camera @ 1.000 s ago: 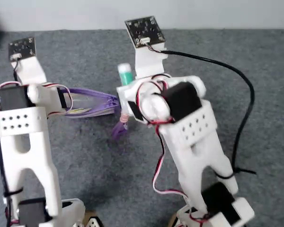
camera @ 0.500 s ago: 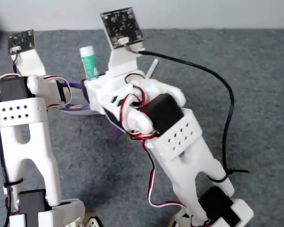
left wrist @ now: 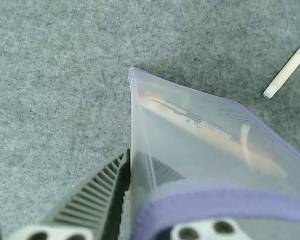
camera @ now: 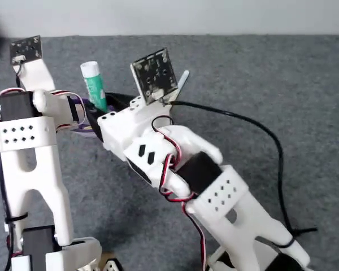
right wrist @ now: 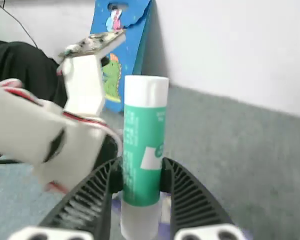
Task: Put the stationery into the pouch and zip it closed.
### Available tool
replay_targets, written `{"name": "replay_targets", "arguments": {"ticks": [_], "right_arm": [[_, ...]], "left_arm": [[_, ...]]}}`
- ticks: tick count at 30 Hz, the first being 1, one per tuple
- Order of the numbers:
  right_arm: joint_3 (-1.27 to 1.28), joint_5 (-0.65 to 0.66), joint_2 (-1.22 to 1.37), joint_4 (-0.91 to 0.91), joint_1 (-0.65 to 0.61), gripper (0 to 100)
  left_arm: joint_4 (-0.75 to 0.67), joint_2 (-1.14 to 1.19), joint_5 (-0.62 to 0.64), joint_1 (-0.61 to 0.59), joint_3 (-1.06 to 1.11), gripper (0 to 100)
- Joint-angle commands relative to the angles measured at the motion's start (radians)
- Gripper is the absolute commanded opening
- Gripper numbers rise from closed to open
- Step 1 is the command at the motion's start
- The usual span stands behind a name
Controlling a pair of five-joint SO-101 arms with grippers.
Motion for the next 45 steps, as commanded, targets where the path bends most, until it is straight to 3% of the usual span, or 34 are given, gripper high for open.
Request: {"name": "replay_targets", "arguments": {"ticks": [1,9,15,20,22,36,45], "right_arm": [[0.091,0.048,-0.036,-0.214,-0.012,0.7],[0.275,0.147,0.059,-0.49,0.001,0.8],[0.391,0.233,0.071,-0.527,0.005,2.1],[0.41,0.241,0.002,-0.438,0.002,21.1],[0.397,0.238,-0.028,-0.38,0.001,23.3],[0.262,0.147,-0.165,-0.189,0.047,5.2],[0.187,0.146,-0.202,-0.058,0.048,4.0]], "left_arm": [[0.006,0.015,0.012,0.011,-0.021,1],[0.006,0.015,0.012,0.011,-0.021,1],[0.006,0.015,0.011,0.009,-0.021,1],[0.006,0.015,0.011,0.009,-0.021,1],[0.006,0.018,0.011,0.009,-0.021,1],[0.006,0.017,0.011,0.011,-0.021,1],[0.006,0.015,0.011,0.012,-0.021,1]]}}
